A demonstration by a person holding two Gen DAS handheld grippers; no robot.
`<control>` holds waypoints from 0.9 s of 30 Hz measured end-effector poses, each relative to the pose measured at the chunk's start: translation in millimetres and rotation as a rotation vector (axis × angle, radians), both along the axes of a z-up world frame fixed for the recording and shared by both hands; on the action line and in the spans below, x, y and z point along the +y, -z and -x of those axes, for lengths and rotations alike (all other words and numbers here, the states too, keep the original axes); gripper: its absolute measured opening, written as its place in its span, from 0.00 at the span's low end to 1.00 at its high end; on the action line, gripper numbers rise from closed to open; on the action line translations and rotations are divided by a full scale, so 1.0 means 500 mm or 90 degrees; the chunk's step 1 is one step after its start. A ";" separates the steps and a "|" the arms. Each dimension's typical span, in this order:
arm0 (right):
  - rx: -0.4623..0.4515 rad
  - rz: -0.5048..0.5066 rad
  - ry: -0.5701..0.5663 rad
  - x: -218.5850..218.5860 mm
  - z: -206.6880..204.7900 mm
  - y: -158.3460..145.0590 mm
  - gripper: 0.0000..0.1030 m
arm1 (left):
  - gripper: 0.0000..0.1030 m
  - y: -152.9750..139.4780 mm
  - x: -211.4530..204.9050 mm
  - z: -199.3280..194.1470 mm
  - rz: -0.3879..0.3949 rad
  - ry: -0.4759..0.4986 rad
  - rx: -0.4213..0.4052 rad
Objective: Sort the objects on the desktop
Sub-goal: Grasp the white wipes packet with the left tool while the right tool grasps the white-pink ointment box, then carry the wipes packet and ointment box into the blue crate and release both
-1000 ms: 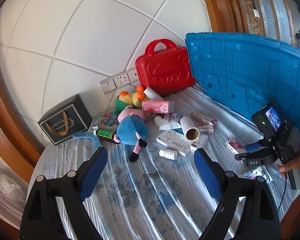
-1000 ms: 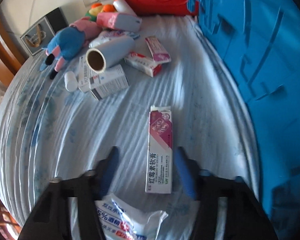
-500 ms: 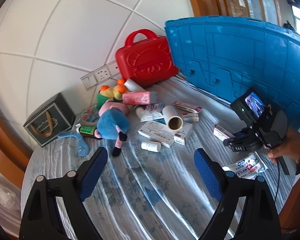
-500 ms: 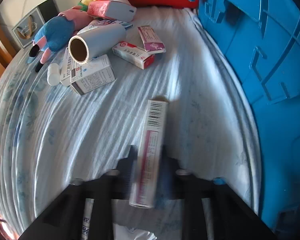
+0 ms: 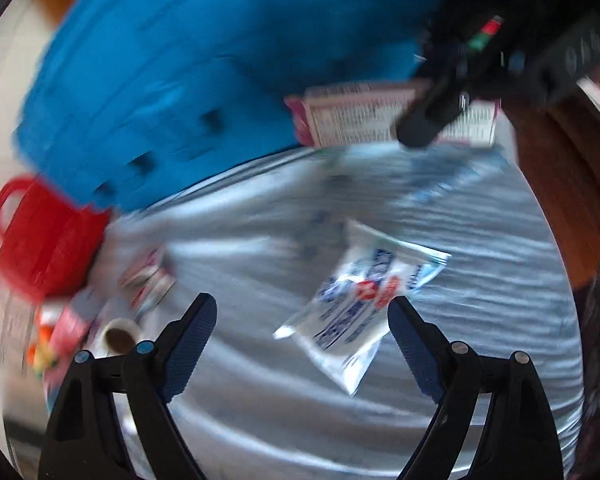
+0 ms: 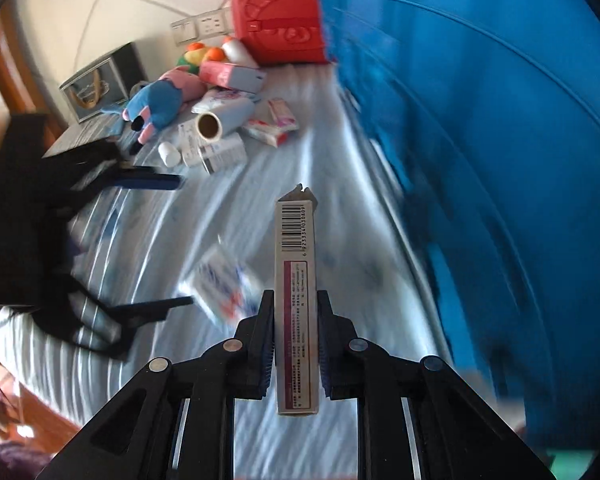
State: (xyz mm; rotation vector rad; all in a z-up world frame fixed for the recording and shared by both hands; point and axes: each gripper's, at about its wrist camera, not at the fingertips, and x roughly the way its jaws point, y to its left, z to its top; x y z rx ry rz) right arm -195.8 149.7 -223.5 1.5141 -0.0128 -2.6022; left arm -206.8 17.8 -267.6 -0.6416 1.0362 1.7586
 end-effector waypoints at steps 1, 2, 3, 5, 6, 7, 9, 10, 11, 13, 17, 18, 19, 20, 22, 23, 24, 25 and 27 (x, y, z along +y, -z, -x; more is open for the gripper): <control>-0.004 0.003 0.015 0.005 -0.018 0.001 0.18 | 0.86 0.011 0.011 -0.003 0.004 0.053 -0.015; -0.007 0.007 0.025 0.011 -0.016 -0.004 0.18 | 0.86 0.018 0.018 -0.005 0.005 0.083 -0.020; -0.009 0.017 0.042 0.020 -0.029 -0.004 0.18 | 0.86 0.028 0.025 -0.004 0.011 0.112 -0.026; -0.009 0.026 0.065 0.031 -0.047 -0.005 0.18 | 0.85 0.050 0.039 -0.002 0.032 0.163 -0.026; -0.008 0.027 0.072 0.037 -0.055 -0.006 0.18 | 0.84 0.060 0.044 0.000 0.042 0.182 -0.024; -0.007 0.029 0.080 0.040 -0.059 -0.006 0.18 | 0.81 0.070 0.047 0.003 0.053 0.198 -0.025; -0.009 0.039 0.094 0.042 -0.065 -0.005 0.18 | 0.76 0.083 0.050 0.008 0.060 0.216 -0.043; -0.008 0.042 0.100 0.040 -0.066 -0.006 0.18 | 0.69 0.084 0.050 0.013 0.060 0.213 -0.059; -0.006 0.046 0.104 0.042 -0.069 -0.009 0.18 | 0.57 0.085 0.049 0.019 0.060 0.209 -0.090; 0.000 0.057 0.108 0.042 -0.070 -0.016 0.18 | 0.46 0.086 0.049 0.024 0.057 0.174 -0.116; 0.034 0.066 0.090 0.020 -0.066 -0.059 0.18 | 0.32 0.084 0.037 0.013 0.024 0.081 -0.119; 0.043 0.067 0.083 0.012 -0.062 -0.070 0.18 | 0.31 0.077 0.031 0.011 0.015 0.057 -0.123; 0.054 0.067 0.074 0.003 -0.059 -0.086 0.18 | 0.31 0.062 0.022 0.012 -0.002 0.027 -0.128; 0.069 0.071 0.063 -0.008 -0.056 -0.105 0.18 | 0.31 0.044 0.013 0.015 -0.019 -0.002 -0.130; 0.094 0.089 0.046 -0.022 -0.051 -0.140 0.18 | 0.31 -0.004 -0.006 0.021 -0.051 -0.056 -0.102; 0.105 0.101 0.038 -0.028 -0.053 -0.156 0.18 | 0.31 -0.041 -0.017 0.021 -0.074 -0.090 -0.075; 0.114 0.112 0.030 -0.032 -0.050 -0.171 0.18 | 0.31 -0.062 -0.025 0.024 -0.090 -0.113 -0.061; 0.127 0.122 0.021 -0.039 -0.049 -0.192 0.18 | 0.31 -0.093 -0.032 0.028 -0.109 -0.143 -0.049; 0.154 0.134 0.003 -0.050 -0.048 -0.234 0.18 | 0.31 -0.167 -0.051 0.041 -0.148 -0.209 -0.011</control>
